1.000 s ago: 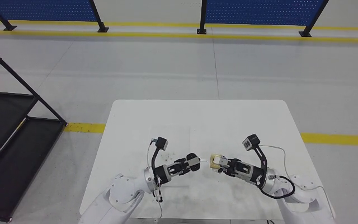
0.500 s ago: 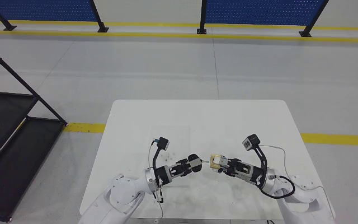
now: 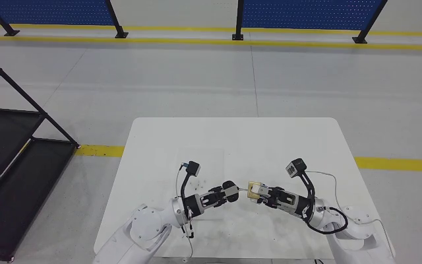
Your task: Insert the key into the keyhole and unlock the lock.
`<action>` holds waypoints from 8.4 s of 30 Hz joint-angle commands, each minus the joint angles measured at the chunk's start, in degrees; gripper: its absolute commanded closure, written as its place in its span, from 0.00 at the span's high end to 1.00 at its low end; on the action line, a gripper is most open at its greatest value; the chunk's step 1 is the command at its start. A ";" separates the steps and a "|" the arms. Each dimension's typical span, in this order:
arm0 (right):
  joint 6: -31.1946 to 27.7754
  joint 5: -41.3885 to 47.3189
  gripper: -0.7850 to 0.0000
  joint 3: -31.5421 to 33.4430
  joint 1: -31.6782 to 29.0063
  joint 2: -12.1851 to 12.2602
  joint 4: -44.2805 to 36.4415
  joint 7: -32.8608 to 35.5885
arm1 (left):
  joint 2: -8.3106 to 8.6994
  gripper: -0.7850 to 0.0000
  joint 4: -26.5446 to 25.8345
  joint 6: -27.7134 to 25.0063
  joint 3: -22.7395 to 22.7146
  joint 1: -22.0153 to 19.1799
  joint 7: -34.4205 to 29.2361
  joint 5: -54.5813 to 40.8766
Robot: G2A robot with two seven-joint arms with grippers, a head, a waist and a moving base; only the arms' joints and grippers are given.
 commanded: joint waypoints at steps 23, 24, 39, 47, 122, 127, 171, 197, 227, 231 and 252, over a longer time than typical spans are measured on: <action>0.00 0.00 0.00 0.00 0.00 0.00 0.00 0.00 | 0.36 0.00 0.05 -0.29 0.59 -0.46 -0.71 -0.67; 0.00 0.00 0.00 0.00 0.00 0.00 0.00 0.00 | 0.38 0.00 0.09 -0.29 0.60 -0.50 -0.82 -0.72; 0.00 0.00 0.00 0.00 0.00 0.00 0.00 0.00 | 0.48 0.00 1.24 -0.31 1.48 -1.55 -1.50 -1.59; 0.00 0.00 0.00 0.00 0.00 0.00 0.00 0.00 | 0.45 0.00 2.12 0.03 2.12 -2.63 -1.86 -2.29; 0.00 0.00 0.00 0.00 0.00 0.00 0.00 0.00 | -0.16 0.00 6.83 2.13 6.62 -7.14 -3.62 -11.85; 0.00 0.00 0.00 0.00 0.00 0.00 0.00 0.00 | -0.21 0.00 7.03 2.14 6.84 -7.39 -3.45 -11.69; 0.00 0.00 0.00 0.00 0.00 0.00 0.00 0.00 | 0.80 0.51 3.80 1.79 2.57 -4.08 -3.31 -10.89; 0.13 -1.16 0.00 -0.77 0.85 0.43 -0.07 0.56 | 1.16 0.21 4.40 3.14 2.23 -6.58 -7.13 -9.71; 0.14 -0.49 0.00 -3.65 4.88 2.04 2.01 5.77 | 1.53 0.00 4.30 3.09 3.10 -5.51 -8.19 -10.16; 0.08 -0.63 0.00 -3.85 4.88 2.22 1.89 5.36 | 1.52 0.00 4.42 2.99 3.32 -5.67 -8.27 -10.45; 0.57 -0.64 0.00 -4.65 4.60 3.08 1.51 2.47 | 1.81 0.00 3.35 -0.91 3.60 -5.42 -6.13 -3.56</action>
